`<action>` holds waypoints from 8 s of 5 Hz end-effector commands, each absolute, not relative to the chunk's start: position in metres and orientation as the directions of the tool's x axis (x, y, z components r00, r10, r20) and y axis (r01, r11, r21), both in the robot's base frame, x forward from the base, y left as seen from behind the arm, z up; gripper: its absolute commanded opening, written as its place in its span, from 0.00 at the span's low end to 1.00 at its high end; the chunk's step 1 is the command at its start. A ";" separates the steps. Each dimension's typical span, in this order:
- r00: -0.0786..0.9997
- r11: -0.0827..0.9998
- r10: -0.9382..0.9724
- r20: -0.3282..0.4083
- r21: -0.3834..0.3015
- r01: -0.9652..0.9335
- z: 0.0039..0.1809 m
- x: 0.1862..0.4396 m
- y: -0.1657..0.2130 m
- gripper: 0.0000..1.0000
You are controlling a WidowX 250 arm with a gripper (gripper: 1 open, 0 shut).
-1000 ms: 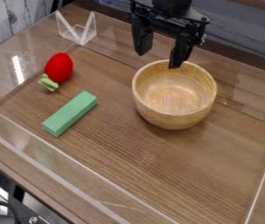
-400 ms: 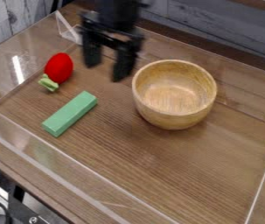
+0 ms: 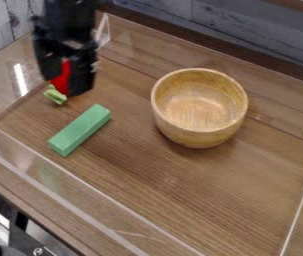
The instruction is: Put the green block in the brown bowl
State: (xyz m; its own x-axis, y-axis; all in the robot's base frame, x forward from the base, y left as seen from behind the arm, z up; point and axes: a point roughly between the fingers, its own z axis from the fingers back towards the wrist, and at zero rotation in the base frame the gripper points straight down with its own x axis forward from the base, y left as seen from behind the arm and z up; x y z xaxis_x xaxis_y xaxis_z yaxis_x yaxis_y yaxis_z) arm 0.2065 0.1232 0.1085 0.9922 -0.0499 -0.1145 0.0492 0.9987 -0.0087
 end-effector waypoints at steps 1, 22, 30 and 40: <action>0.994 0.996 -0.090 -0.066 0.023 0.092 0.100 0.198 0.132 1.00; 0.987 0.999 0.012 -0.161 -0.037 -0.018 -0.001 0.225 0.106 1.00; 0.954 0.973 0.209 -0.213 -0.057 -0.225 0.028 0.215 0.076 0.00; 0.993 0.982 -0.115 -0.020 -0.156 0.110 0.102 0.294 -0.038 0.00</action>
